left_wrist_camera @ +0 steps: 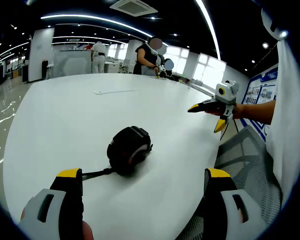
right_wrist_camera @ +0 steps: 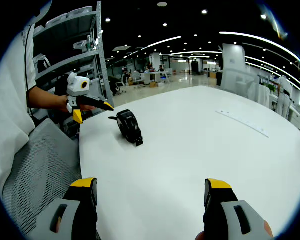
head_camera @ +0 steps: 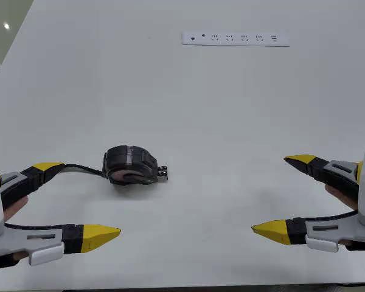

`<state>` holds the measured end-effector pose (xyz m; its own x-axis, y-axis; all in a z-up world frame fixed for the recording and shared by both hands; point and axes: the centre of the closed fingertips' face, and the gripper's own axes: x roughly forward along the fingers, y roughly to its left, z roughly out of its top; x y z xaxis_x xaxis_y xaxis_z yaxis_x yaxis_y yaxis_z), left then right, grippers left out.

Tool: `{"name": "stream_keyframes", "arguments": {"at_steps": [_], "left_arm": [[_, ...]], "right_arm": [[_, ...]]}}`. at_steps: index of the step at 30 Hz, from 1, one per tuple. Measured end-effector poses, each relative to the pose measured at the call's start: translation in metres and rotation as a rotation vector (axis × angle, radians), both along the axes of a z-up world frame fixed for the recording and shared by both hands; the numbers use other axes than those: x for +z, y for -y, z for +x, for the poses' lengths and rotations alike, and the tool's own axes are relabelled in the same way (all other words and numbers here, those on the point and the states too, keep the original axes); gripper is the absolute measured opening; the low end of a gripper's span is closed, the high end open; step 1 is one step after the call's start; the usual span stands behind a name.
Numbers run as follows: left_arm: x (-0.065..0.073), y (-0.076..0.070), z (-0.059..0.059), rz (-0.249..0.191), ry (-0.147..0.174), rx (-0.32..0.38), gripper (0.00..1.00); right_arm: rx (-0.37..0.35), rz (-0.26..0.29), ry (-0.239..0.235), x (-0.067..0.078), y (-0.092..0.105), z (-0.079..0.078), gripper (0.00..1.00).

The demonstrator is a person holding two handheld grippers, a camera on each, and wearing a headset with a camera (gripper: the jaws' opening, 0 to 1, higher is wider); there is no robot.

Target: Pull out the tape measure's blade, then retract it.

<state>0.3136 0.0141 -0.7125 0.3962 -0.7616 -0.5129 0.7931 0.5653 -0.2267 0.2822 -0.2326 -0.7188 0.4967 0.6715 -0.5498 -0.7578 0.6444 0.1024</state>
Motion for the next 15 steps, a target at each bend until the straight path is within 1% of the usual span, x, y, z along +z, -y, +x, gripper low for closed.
{"name": "stream_keyframes", "arguments": {"at_steps": [11,13,15], "left_arm": [[-0.0013,0.0002,-0.0004,0.005,-0.005,-0.007,0.99],[-0.0017,0.0006,-0.0011,0.007,-0.011,-0.009,0.99],[-0.0013,0.0004,-0.0008,0.008,-0.007,-0.011,0.99]], "right_arm": [[0.006,-0.005,-0.004,-0.0014,-0.0002,0.0008,0.89],[0.007,-0.007,-0.003,-0.0015,-0.0001,0.0007,0.88],[0.006,-0.009,-0.002,-0.0013,0.0,0.001,0.89]]}}
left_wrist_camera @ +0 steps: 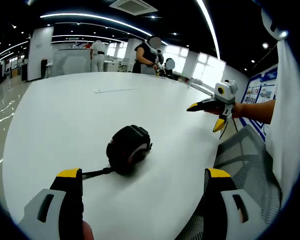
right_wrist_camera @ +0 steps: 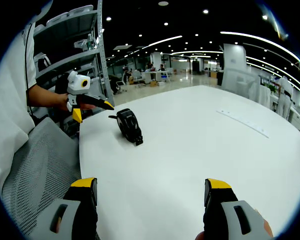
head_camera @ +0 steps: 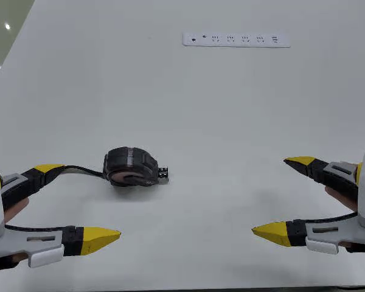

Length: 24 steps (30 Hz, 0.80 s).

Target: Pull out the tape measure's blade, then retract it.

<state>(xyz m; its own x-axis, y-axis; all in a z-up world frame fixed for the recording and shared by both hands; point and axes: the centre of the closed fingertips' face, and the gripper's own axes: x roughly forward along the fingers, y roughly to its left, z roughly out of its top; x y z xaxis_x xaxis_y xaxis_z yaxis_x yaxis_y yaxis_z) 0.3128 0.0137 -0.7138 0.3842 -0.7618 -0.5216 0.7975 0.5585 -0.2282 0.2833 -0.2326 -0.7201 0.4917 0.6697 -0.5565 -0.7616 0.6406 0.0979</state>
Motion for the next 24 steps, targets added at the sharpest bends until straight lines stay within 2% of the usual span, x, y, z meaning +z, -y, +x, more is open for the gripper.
{"name": "stream_keyframes", "arguments": {"at_steps": [13,15,24], "left_arm": [[-0.005,0.003,0.007,0.023,0.002,-0.02,0.96],[-0.006,0.005,0.007,0.029,-0.002,-0.03,0.96],[-0.011,0.019,0.016,0.068,0.016,-0.114,0.95]], "right_arm": [[0.026,-0.008,0.01,-0.001,-0.006,0.012,0.88],[0.037,-0.015,0.01,-0.002,-0.008,0.013,0.88],[0.093,-0.03,-0.001,-0.008,-0.018,0.023,0.87]]}}
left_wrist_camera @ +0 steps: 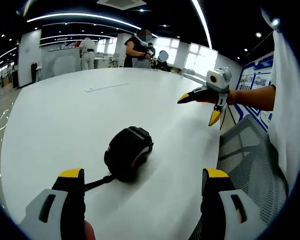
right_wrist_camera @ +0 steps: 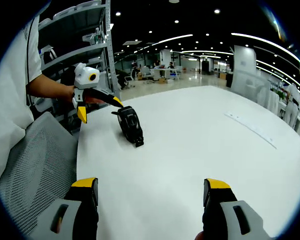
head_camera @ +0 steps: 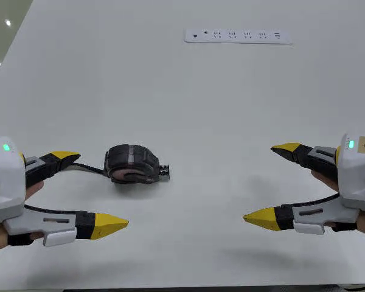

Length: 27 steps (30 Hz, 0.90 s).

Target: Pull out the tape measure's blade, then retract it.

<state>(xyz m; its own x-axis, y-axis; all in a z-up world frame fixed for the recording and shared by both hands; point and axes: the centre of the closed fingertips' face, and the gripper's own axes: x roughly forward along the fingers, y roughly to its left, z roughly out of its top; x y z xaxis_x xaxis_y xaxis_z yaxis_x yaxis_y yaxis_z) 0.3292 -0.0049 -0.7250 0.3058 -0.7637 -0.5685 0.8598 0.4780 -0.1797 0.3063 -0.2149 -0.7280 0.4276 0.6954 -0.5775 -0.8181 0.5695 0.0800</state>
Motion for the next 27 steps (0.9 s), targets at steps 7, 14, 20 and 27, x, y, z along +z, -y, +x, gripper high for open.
{"name": "stream_keyframes", "arguments": {"at_steps": [7,14,20,27], "left_arm": [[-0.003,0.012,0.009,0.028,0.014,-0.071,0.93],[-0.011,0.017,0.016,0.076,0.016,-0.142,0.86],[-0.019,0.018,0.022,0.115,0.015,-0.192,0.79],[-0.027,0.02,0.028,0.163,0.023,-0.262,0.66]], "right_arm": [[0.058,-0.024,-0.004,-0.005,-0.01,0.008,0.88],[0.107,-0.039,-0.011,-0.01,-0.018,0.014,0.88],[0.133,-0.046,-0.018,-0.014,-0.023,0.019,0.88],[0.159,-0.048,-0.026,-0.02,-0.028,0.024,0.88]]}}
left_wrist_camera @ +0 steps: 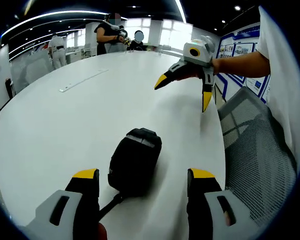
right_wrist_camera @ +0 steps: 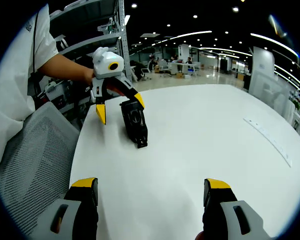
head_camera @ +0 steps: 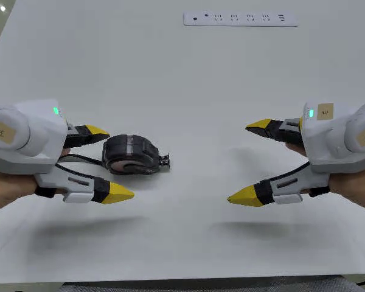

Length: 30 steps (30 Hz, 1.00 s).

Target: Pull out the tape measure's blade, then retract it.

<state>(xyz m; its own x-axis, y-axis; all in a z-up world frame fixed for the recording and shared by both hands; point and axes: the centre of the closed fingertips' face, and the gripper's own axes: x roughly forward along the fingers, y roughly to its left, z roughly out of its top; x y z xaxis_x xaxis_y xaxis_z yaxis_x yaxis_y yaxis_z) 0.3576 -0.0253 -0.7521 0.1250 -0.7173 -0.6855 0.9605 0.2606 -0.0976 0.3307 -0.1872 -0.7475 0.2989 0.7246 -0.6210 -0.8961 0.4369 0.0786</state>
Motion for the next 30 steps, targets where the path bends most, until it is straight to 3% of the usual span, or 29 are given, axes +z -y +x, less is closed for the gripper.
{"name": "stream_keyframes", "arguments": {"at_steps": [7,10,12,14,18,30], "left_arm": [[-0.008,-0.001,0.008,0.048,0.016,-0.041,0.56],[-0.011,-0.002,0.009,0.056,0.005,-0.054,0.48],[-0.012,-0.002,0.01,0.06,0.019,-0.065,0.44],[-0.013,-0.002,0.01,0.064,0.008,-0.065,0.42],[-0.013,-0.002,0.011,0.067,0.02,-0.076,0.35],[-0.016,-0.001,0.012,0.077,0.037,-0.09,0.3]], "right_arm": [[0.02,0.004,-0.005,-0.003,-0.006,0.005,0.88],[0.027,0.008,-0.007,-0.003,-0.008,0.007,0.87],[0.03,0.009,-0.006,-0.003,-0.01,0.008,0.87],[0.033,0.013,-0.008,-0.004,-0.011,0.009,0.87],[0.039,0.016,-0.009,-0.005,-0.014,0.009,0.87],[0.052,0.019,-0.011,-0.009,-0.02,0.009,0.85]]}}
